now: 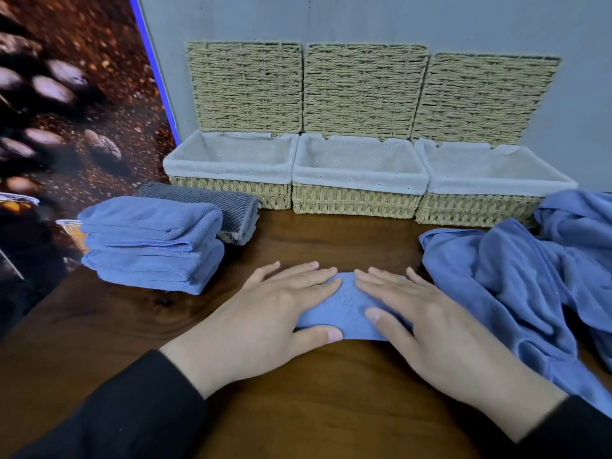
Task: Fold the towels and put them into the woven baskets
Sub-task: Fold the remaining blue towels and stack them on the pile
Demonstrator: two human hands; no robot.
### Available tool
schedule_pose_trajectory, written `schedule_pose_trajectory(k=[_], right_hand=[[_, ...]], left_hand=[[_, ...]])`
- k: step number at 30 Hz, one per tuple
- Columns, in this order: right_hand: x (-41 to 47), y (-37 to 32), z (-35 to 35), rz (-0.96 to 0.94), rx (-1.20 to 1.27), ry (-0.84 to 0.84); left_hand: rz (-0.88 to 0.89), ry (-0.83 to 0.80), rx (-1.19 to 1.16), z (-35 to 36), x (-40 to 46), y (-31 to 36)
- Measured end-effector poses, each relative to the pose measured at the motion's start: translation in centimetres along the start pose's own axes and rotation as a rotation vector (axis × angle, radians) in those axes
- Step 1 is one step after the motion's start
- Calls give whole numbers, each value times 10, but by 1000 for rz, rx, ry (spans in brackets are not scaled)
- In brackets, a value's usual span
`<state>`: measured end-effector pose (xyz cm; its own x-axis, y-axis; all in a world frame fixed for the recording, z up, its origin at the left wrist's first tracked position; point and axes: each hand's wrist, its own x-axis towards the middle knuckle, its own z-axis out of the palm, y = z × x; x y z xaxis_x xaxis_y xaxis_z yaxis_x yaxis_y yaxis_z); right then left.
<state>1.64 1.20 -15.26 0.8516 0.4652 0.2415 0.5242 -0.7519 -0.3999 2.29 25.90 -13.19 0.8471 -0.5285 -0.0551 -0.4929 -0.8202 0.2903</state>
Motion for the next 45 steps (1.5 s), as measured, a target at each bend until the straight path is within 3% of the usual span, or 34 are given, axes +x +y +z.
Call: schedule_pose_trajectory(k=[9, 15, 19, 24, 29, 35, 40, 45], right_hand=[[1, 7, -6, 42, -78, -186], [-1, 3, -8, 82, 54, -17], [-1, -5, -9, 180, 178, 124], [-1, -9, -5, 228, 259, 88], [2, -12, -3, 308, 562, 273], [10, -34, 6, 390, 907, 394], [18, -59, 9, 404, 1109, 396], [47, -100, -4, 325, 1305, 302]], left_hand=[[53, -26, -30, 3, 2, -9], [69, 105, -119, 7, 2, -20], [-72, 214, -444, 1, 0, -20], [-115, 317, -659, -4, -1, -20], [-149, 410, -850, -7, -2, -20], [-126, 484, -907, -11, -17, -16], [-124, 637, -970, -20, -39, -20], [-175, 866, -798, -63, -63, -37]])
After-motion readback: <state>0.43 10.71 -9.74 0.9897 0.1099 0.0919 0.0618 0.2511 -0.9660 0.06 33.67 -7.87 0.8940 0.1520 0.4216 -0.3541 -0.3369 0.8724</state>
